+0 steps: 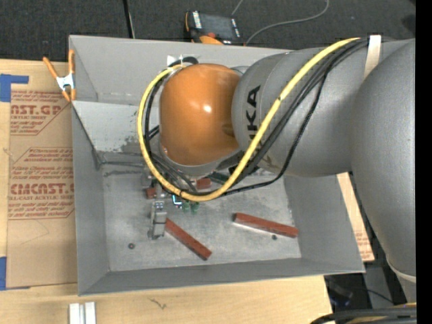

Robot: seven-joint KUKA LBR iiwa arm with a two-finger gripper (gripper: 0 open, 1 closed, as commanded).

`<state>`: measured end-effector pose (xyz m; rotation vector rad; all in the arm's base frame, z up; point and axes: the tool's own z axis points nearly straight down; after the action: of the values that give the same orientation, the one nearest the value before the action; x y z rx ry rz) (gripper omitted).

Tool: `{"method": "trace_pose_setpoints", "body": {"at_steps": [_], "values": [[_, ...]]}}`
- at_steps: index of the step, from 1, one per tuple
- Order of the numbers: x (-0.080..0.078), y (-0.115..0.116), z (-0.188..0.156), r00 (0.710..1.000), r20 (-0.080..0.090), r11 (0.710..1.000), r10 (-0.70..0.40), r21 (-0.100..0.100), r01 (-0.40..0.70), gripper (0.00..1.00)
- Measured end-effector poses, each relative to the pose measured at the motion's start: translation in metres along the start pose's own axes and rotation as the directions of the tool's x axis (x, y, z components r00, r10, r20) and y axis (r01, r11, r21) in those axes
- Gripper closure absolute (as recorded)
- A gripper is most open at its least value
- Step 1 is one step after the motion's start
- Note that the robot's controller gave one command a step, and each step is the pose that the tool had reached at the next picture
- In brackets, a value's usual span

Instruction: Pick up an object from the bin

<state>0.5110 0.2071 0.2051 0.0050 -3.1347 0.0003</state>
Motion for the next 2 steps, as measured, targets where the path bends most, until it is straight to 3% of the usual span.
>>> {"method": "trace_pose_setpoints", "body": {"at_steps": [1,2], "values": [[0.029,-0.052,0.137,0.999,0.016,0.999,-0.033,-0.004,0.033,0.00],[0.023,-0.071,0.105,0.989,0.008,0.989,0.145,-0.002,-0.145,0.00]]}}
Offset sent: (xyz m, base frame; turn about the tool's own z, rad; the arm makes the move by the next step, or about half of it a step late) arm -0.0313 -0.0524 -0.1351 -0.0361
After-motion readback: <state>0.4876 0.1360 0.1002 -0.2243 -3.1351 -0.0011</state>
